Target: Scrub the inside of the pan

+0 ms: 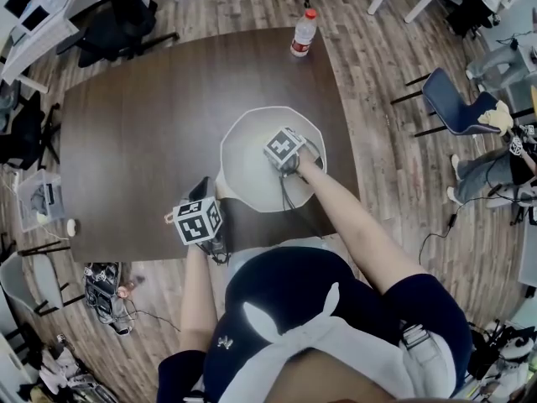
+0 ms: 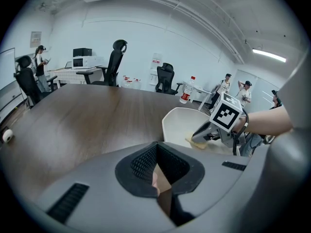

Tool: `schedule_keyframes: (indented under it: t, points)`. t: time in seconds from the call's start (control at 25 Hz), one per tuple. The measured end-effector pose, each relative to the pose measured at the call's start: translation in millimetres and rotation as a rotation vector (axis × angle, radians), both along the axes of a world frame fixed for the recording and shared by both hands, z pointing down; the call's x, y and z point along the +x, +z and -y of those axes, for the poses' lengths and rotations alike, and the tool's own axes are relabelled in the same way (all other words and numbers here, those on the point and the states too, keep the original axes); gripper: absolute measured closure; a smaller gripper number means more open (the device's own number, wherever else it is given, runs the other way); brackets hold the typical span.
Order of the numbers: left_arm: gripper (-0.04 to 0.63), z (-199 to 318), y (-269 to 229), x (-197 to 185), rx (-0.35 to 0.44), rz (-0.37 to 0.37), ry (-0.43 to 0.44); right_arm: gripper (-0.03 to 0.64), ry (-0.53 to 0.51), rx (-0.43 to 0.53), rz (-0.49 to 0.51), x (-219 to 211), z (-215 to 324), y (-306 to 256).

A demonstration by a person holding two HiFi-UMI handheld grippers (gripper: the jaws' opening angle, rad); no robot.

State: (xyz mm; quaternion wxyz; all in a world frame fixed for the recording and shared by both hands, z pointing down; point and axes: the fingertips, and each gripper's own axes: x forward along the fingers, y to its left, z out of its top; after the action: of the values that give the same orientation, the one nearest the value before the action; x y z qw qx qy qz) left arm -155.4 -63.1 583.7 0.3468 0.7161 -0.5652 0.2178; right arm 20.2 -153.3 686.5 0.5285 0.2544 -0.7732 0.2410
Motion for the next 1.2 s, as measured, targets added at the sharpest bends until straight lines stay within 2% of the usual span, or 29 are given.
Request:
schedule_keyframes:
  t: [0.28,0.56,0.84,0.96,1.0,1.04,1.2]
  points:
    - [0.592,1,-2,1,0.001,-0.006,0.000,0.571,0.065,-0.134,0.005,5,-27,1]
    - [0.592,0,-1,0,0.005,-0.007,0.000,0.571,0.051,-0.152,0.024,-10,-49,1]
    - [0.592,-2,-7,-5,0.016,0.003,-0.011,0.565,0.022,-0.069,0.060,-18,-53,-13]
    - [0.592,-1,-13,-7,0.034,0.002,-0.019,0.560,0.014,-0.021,0.106,-25,-52,-26]
    - [0.592,-1,-15,-6,0.042,0.001,-0.018,0.525,0.006,-0.001,0.128,-28,-52,-32]
    - [0.592,0,-18,-4,0.049,-0.001,-0.014,0.517,-0.003,0.026,0.143,-29,-49,-38]
    - [0.592,1,-33,12,0.077,-0.019,0.011,0.517,-0.001,0.085,0.188,-25,-51,-67]
